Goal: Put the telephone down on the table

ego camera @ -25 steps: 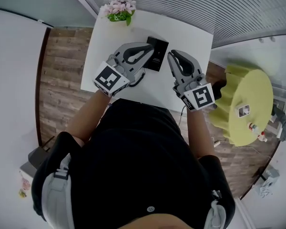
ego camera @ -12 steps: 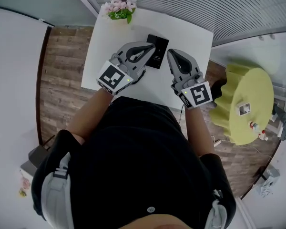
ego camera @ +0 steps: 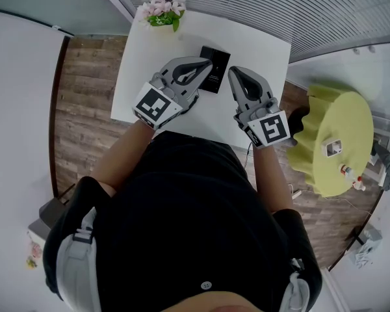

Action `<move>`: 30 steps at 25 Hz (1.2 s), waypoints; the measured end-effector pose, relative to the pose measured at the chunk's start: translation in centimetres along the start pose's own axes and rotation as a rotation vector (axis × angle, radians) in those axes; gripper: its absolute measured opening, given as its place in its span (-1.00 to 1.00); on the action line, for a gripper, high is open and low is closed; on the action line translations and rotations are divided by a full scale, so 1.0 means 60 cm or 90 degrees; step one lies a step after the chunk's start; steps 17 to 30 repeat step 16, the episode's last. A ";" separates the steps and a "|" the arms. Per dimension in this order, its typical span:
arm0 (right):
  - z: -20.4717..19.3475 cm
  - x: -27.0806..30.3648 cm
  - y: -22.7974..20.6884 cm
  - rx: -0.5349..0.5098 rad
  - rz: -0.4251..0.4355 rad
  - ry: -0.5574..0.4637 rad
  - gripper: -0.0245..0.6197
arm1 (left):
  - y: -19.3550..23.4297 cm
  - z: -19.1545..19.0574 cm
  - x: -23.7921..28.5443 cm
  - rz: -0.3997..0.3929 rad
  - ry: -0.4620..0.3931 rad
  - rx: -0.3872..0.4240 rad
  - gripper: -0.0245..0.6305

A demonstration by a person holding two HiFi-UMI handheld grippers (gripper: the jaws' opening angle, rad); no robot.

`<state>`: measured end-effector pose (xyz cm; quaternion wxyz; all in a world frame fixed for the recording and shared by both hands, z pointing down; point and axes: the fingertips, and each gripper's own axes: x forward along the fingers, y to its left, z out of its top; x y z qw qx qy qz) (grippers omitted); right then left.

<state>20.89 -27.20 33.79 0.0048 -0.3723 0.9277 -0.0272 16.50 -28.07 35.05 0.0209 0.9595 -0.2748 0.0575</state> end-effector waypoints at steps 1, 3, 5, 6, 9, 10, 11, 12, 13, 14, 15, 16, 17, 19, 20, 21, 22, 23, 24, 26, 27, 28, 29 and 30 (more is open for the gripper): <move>0.000 0.000 -0.001 0.001 0.000 0.000 -0.85 | 0.000 0.000 0.001 -0.002 0.001 0.000 -0.90; -0.002 0.002 -0.001 0.002 0.000 0.001 -0.85 | -0.001 -0.002 0.002 -0.006 0.002 -0.001 -0.90; -0.003 0.004 -0.002 0.003 -0.001 0.002 -0.85 | 0.000 -0.003 0.003 -0.008 0.004 -0.001 -0.90; -0.003 0.004 -0.002 0.003 -0.001 0.004 -0.85 | -0.001 -0.004 0.003 -0.008 0.005 -0.001 -0.90; -0.005 0.001 -0.001 0.003 0.000 0.009 -0.85 | -0.002 -0.004 0.002 -0.008 0.006 0.000 -0.90; -0.004 0.001 -0.001 0.003 0.000 0.008 -0.85 | -0.003 -0.004 0.002 -0.008 0.007 0.002 -0.90; -0.004 0.001 -0.001 0.003 0.000 0.008 -0.85 | -0.002 -0.005 0.002 -0.008 0.008 0.002 -0.90; -0.005 0.001 -0.002 0.003 -0.001 0.009 -0.85 | -0.002 -0.005 0.002 -0.008 0.008 0.002 -0.90; -0.006 0.001 -0.003 0.003 -0.001 0.009 -0.85 | -0.001 -0.006 0.002 -0.008 0.008 0.002 -0.90; -0.006 0.001 -0.003 0.001 0.000 0.009 -0.85 | -0.001 -0.006 0.003 -0.008 0.009 0.002 -0.90; -0.005 0.001 -0.003 0.000 0.000 0.007 -0.85 | 0.000 -0.006 0.002 -0.007 0.009 0.002 -0.90; -0.004 0.002 -0.003 -0.002 0.001 0.005 -0.85 | 0.000 -0.006 0.002 -0.007 0.009 0.002 -0.90; -0.004 0.002 -0.003 -0.002 0.001 0.005 -0.85 | 0.000 -0.006 0.002 -0.007 0.009 0.002 -0.90; -0.004 0.002 -0.003 -0.002 0.001 0.005 -0.85 | 0.000 -0.006 0.002 -0.007 0.009 0.002 -0.90; -0.004 0.002 -0.003 -0.002 0.001 0.005 -0.85 | 0.000 -0.006 0.002 -0.007 0.009 0.002 -0.90; -0.004 0.002 -0.003 -0.002 0.001 0.005 -0.85 | 0.000 -0.006 0.002 -0.007 0.009 0.002 -0.90; -0.004 0.002 -0.003 -0.002 0.001 0.005 -0.85 | 0.000 -0.006 0.002 -0.007 0.009 0.002 -0.90; -0.004 0.002 -0.003 -0.002 0.001 0.005 -0.85 | 0.000 -0.006 0.002 -0.007 0.009 0.002 -0.90; -0.004 0.002 -0.003 -0.002 0.001 0.005 -0.85 | 0.000 -0.006 0.002 -0.007 0.009 0.002 -0.90; -0.004 0.002 -0.003 -0.002 0.001 0.005 -0.85 | 0.000 -0.006 0.002 -0.007 0.009 0.002 -0.90; -0.004 0.002 -0.003 -0.002 0.001 0.005 -0.85 | 0.000 -0.006 0.002 -0.007 0.009 0.002 -0.90; -0.004 0.002 -0.003 -0.002 0.001 0.005 -0.85 | 0.000 -0.006 0.002 -0.007 0.009 0.002 -0.90; -0.004 0.002 -0.003 -0.002 0.001 0.005 -0.85 | 0.000 -0.006 0.002 -0.007 0.009 0.002 -0.90; -0.004 0.002 -0.003 -0.002 0.001 0.005 -0.85 | 0.000 -0.006 0.002 -0.007 0.009 0.002 -0.90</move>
